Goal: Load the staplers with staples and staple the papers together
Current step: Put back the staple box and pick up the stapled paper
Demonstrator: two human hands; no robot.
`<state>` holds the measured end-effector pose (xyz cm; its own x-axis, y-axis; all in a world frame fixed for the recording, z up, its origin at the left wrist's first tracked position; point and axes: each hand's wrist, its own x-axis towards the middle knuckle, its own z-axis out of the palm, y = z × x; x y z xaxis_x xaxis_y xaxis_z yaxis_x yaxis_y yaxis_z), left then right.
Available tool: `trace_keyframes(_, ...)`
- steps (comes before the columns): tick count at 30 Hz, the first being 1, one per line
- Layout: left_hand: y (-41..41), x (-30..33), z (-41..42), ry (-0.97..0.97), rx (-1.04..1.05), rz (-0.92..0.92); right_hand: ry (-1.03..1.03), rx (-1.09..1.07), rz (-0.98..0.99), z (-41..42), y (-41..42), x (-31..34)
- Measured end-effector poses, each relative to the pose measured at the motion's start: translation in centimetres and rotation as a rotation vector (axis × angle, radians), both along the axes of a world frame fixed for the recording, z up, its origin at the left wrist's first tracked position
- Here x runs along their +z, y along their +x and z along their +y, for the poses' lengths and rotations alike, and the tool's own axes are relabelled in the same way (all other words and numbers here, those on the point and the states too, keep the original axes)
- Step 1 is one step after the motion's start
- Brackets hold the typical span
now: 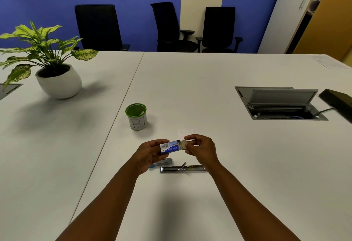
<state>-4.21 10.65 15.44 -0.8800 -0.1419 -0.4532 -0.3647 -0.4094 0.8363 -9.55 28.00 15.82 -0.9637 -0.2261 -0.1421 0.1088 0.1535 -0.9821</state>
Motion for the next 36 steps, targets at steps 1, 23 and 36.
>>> trace_keyframes(1,0.0,0.0,0.0,-0.006,0.000,0.000,0.005,-0.020,0.007,0.0,0.0,0.0)
trace_keyframes(23,-0.3,-0.5,0.7,-0.045,0.046,-0.020,0.621,0.007,0.498,-0.8,1.4,-0.1)
trace_keyframes(36,0.1,-0.3,1.0,-0.156,-0.004,-0.003,0.787,0.277,0.437,-0.6,0.7,0.1)
